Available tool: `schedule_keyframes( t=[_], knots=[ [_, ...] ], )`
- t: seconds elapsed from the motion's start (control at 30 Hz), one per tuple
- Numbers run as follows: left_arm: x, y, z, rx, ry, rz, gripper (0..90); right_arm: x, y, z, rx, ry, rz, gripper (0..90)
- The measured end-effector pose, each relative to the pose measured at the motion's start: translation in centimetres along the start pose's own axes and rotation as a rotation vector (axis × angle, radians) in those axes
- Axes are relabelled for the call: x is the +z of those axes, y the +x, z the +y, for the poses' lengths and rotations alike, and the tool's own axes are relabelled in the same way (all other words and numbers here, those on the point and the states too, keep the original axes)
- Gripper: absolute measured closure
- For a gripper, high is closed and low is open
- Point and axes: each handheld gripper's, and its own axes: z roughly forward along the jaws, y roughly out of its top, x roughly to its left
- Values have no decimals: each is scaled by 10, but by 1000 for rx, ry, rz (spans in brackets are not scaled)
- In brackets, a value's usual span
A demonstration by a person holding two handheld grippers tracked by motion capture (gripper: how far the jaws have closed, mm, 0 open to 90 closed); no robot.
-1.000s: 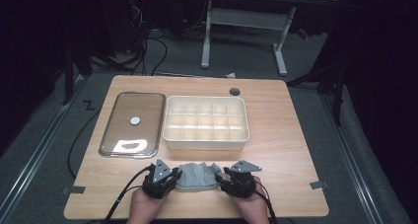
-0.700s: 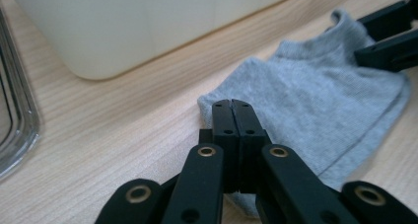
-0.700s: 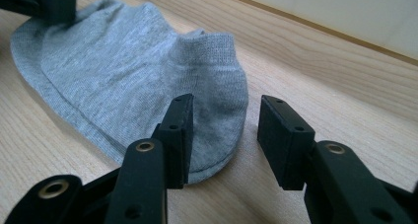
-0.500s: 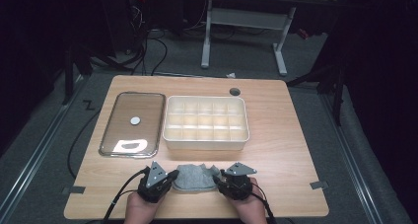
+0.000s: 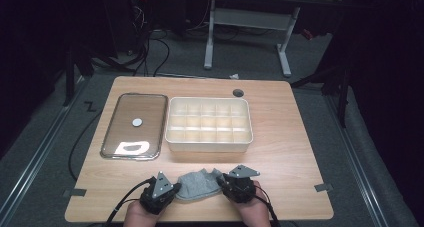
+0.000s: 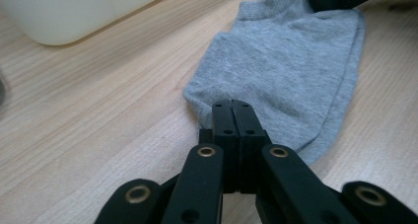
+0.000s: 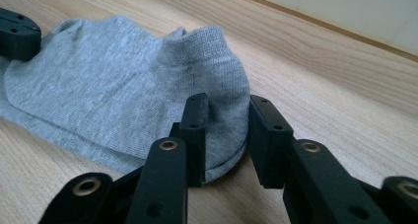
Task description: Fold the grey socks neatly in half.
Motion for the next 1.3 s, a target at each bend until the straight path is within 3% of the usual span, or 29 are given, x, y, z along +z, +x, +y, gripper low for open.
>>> schedule_keyframes(
  t=[0.17, 0.37, 0.43, 0.5, 0.63, 0.7, 0.8, 0.9, 1.1, 1.3],
  knots=[
    [6, 4, 4, -4, -4, 25, 898, 0, 0, 0, 10, 3, 33, 833],
    [9, 11, 9, -25, -1, 47, 892, -1, -1, 2, 22, -1, 49, 860],
    [5, 12, 12, -39, -23, 59, 869, -3, -1, 3, 25, -11, 48, 860],
    [-1, 11, 20, -107, -83, 23, 825, -3, -1, 3, 25, -14, 46, 860],
    [1, -1, 34, -96, -103, -13, 836, -3, -1, 2, 21, -23, 45, 859],
    [16, -14, 46, -77, -82, -38, 847, -4, -1, 2, 21, -22, 49, 859],
    [31, -20, 53, -79, -47, -52, 855, -4, -1, 1, 22, -27, 50, 859],
    [41, -21, 57, -76, -21, -34, 869, -5, -2, 1, 25, -32, 56, 859],
    [50, -21, 52, -60, 34, -9, 887, -7, -4, 0, 29, -39, 57, 859],
    [54, -24, 48, -50, 38, 3, 887, -9, -5, 0, 41, -54, 72, 859]
  ],
)
